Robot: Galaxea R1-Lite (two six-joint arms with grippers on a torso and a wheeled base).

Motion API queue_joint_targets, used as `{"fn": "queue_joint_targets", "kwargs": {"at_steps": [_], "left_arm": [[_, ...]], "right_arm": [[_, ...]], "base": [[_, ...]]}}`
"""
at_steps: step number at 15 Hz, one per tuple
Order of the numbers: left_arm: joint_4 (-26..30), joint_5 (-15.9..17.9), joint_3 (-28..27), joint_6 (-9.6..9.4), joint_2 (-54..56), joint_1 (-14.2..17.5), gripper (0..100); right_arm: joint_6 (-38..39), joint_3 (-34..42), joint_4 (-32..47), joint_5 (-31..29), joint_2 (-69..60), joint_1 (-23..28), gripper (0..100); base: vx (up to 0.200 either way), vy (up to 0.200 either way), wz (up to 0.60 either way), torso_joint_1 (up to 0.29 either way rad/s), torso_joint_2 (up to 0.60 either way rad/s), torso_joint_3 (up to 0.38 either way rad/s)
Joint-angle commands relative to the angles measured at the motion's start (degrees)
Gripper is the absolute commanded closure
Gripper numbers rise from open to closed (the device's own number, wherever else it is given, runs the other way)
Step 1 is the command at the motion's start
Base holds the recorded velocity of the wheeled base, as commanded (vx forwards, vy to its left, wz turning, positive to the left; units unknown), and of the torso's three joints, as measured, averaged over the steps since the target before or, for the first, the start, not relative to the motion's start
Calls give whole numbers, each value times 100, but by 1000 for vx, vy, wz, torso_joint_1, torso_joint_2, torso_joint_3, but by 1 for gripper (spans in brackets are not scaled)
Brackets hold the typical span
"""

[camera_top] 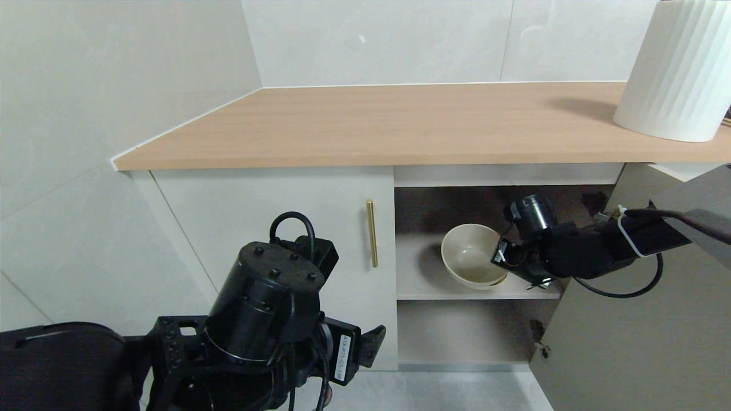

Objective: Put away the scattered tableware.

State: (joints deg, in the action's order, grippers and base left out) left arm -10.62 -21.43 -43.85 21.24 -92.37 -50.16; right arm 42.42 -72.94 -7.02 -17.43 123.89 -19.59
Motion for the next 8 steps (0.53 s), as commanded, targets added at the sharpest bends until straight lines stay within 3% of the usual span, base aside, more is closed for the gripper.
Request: {"fn": "queue_joint_targets", "kwargs": {"at_steps": [1, 8], "left_arm": [[-2, -1, -1, 3, 8, -2, 0], [-2, -1, -1, 3, 8, 7, 0]], "right_arm": [[3, -107, -1, -76, 188, 96, 100], [12, -256, -1, -129, 399, 254, 100]], "base": [[0, 0, 0, 0, 0, 0], [0, 0, 0, 0, 0, 0]]}}
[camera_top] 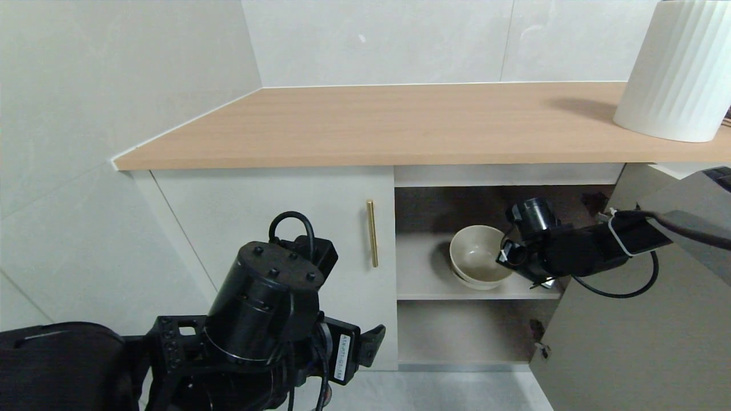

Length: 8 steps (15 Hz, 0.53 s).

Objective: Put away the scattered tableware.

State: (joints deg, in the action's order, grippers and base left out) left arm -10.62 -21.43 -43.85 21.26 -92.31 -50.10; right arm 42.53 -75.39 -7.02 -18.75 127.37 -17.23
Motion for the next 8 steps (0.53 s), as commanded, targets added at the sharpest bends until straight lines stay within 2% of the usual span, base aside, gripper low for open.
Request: {"fn": "queue_joint_targets", "kwargs": {"at_steps": [1, 7, 8], "left_arm": [[-2, -1, -1, 1, 2, 1, 0], [-2, -1, -1, 1, 2, 1, 0], [-2, -1, -1, 1, 2, 1, 0]], "right_arm": [[1, -20, -1, -6, 69, 17, 100], [9, -99, -1, -111, 157, 26, 100], [9, -99, -1, -111, 166, 26, 0]], "base": [[0, 0, 0, 0, 0, 0], [0, 0, 0, 0, 0, 0], [0, 0, 0, 0, 0, 0]]}}
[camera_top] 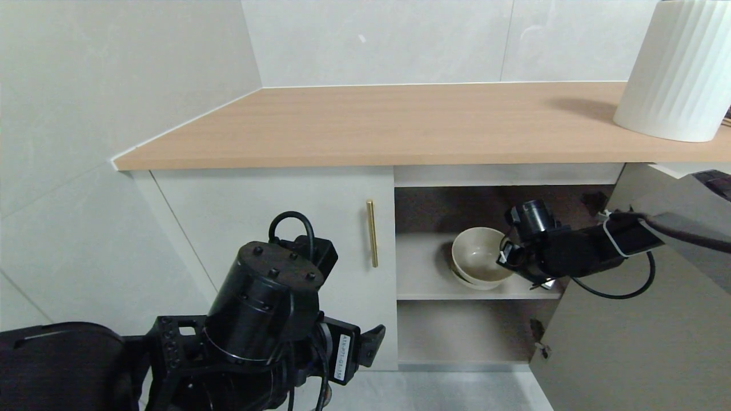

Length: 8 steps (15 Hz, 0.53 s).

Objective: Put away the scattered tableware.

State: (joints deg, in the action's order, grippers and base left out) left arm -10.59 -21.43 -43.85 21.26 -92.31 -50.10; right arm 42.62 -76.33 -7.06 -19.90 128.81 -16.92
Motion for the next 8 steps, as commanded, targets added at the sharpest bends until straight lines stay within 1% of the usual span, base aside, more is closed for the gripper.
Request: {"fn": "queue_joint_targets", "kwargs": {"at_steps": [1, 8], "left_arm": [[-4, -1, -1, 10, 2, 1, 0], [-4, -1, -10, 1, 2, 1, 0]], "right_arm": [[1, -5, -6, 3, 22, -4, 0], [18, 4, 3, 12, -5, -13, 0]], "base": [[0, 0, 0, 0, 0, 0], [0, 0, 0, 0, 0, 0]]}}
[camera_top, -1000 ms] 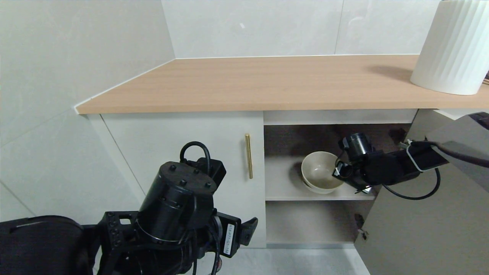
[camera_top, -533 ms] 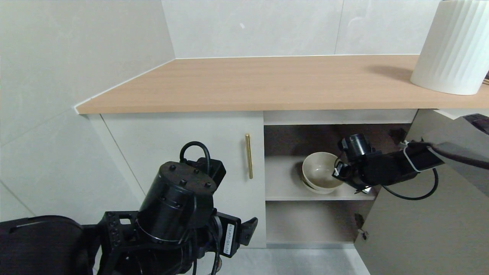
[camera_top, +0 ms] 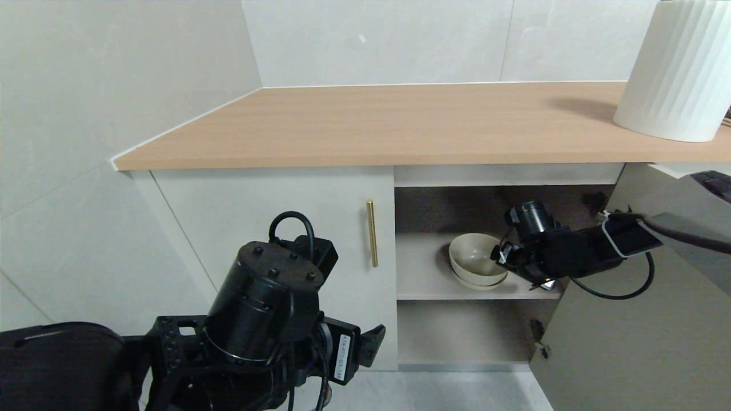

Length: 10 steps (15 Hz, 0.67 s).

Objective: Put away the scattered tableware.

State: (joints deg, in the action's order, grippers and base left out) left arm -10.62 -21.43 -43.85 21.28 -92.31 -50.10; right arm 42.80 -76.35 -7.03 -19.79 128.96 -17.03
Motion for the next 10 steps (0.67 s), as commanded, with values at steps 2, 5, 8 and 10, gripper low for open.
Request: {"fn": "queue_joint_targets", "kwargs": {"at_steps": [2, 5, 8, 10], "left_arm": [[-2, -1, -10, 7, 2, 1, 0], [-10, -81, -27, 51, 20, 132, 0], [-142, -204, -27, 51, 468, 475, 0], [-142, -195, -10, 51, 925, 1143, 0]], "right_arm": [[0, 15, 0, 1, -56, -2, 0], [-44, 384, 141, 71, -636, -336, 0], [-413, 1105, 607, 133, -1893, -890, 0], [-659, 1632, 1011, 458, -3132, -1109, 0]], "base": [[0, 0, 0, 0, 0, 0], [0, 0, 0, 0, 0, 0], [0, 0, 0, 0, 0, 0], [0, 0, 0, 0, 0, 0]]}}
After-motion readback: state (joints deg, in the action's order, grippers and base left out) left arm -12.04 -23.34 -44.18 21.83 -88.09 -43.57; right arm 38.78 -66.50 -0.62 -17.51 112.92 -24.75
